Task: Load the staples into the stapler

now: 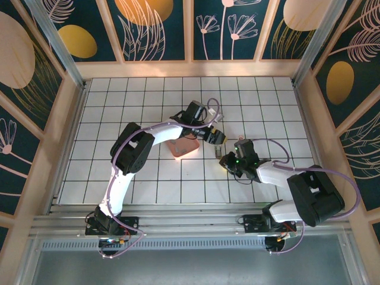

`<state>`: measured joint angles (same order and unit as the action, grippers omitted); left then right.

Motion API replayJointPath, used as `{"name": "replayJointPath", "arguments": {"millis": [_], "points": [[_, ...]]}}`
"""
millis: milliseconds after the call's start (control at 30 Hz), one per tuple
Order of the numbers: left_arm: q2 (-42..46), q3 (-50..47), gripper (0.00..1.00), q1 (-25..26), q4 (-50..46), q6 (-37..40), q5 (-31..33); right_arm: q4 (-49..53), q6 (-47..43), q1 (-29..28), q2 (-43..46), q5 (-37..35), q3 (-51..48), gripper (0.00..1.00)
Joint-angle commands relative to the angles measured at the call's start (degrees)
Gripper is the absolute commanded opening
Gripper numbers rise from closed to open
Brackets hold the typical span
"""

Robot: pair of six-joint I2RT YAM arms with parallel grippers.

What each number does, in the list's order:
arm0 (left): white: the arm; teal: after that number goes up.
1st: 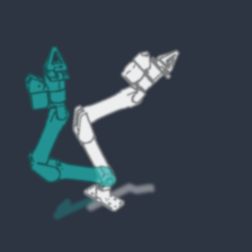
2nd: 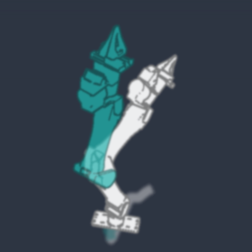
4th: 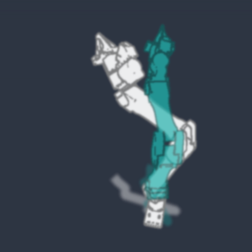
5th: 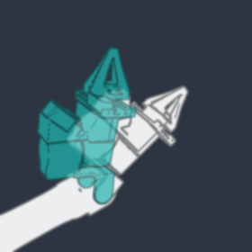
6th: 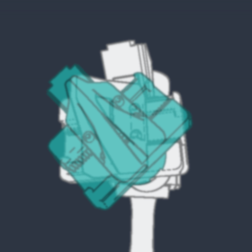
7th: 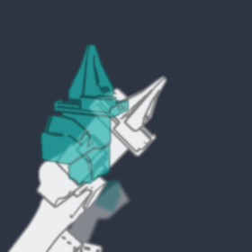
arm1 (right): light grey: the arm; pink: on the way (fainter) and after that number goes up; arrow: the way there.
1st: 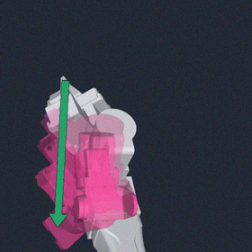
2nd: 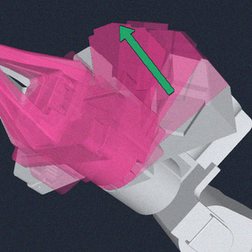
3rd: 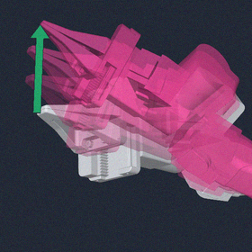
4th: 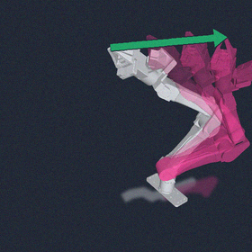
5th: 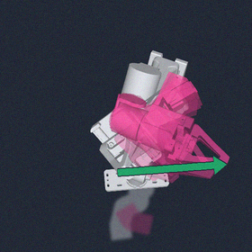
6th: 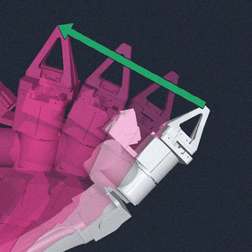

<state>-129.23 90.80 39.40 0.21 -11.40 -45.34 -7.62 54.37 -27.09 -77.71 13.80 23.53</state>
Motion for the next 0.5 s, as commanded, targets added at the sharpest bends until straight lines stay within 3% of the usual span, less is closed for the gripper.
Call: {"name": "replayJointPath", "arguments": {"millis": [0,467], "points": [[1.30,-1.39,0.63,0.30,1.43,1.70,-3.75,-0.35,-1.18,-0.35,-0.95,-1.65,1.16,0.21],[7.48,-6.83,0.64,1.41,1.30,8.47,-4.44,0.85,-3.72,-0.25,-2.86,-3.41,2.92,0.20]]}}
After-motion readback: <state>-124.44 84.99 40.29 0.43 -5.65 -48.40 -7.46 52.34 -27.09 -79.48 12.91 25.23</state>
